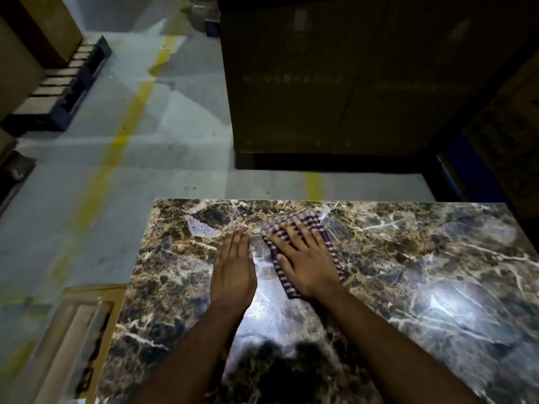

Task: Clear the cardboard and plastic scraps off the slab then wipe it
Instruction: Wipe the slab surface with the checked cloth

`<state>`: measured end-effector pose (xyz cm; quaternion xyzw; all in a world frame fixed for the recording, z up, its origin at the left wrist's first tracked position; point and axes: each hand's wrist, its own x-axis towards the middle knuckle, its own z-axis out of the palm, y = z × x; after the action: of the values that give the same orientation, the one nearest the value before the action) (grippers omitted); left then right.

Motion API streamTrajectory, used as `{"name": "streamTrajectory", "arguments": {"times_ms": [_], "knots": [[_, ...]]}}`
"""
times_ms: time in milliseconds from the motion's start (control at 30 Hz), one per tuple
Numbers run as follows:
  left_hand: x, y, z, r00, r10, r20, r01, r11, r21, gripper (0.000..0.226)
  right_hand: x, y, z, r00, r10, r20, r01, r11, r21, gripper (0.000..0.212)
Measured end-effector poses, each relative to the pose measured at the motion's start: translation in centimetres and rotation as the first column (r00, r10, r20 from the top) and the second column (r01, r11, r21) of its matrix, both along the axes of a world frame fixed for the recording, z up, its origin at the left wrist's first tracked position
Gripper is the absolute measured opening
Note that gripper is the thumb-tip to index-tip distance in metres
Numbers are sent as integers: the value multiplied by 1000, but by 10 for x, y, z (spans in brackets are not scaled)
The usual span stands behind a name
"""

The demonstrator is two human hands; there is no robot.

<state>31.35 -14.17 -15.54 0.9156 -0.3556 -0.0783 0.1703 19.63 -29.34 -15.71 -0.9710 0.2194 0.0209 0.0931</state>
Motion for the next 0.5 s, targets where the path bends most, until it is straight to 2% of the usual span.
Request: {"name": "streamTrajectory", "arguments": {"times_ms": [100,200,267,333,433,500], "knots": [[3,-10,-2,1000,-15,-13,15,1000,-4,55,42,-25,2,993,-121,12,121,993,12,55],[7,-22,-3,1000,3,-3,-3,1000,-1,55,79,-16,2,995,-95,26,94,995,30,57],[9,-29,-3,999,24,-21,-24,1000,-4,55,66,-8,1,1000,-9,23,9,1000,12,56],[10,-32,-3,999,35,-3,-35,999,-11,56,33,-11,-2,998,4,56,-3,1000,-11,55],[3,-43,1,1000,-21,8,21,1000,-3,55,4,-48,-6,992,-102,74,104,994,-18,55],[-2,-53,4,997,-73,-12,73,997,-16,54,15,-68,-6,984,-175,33,176,984,-17,56]]}}
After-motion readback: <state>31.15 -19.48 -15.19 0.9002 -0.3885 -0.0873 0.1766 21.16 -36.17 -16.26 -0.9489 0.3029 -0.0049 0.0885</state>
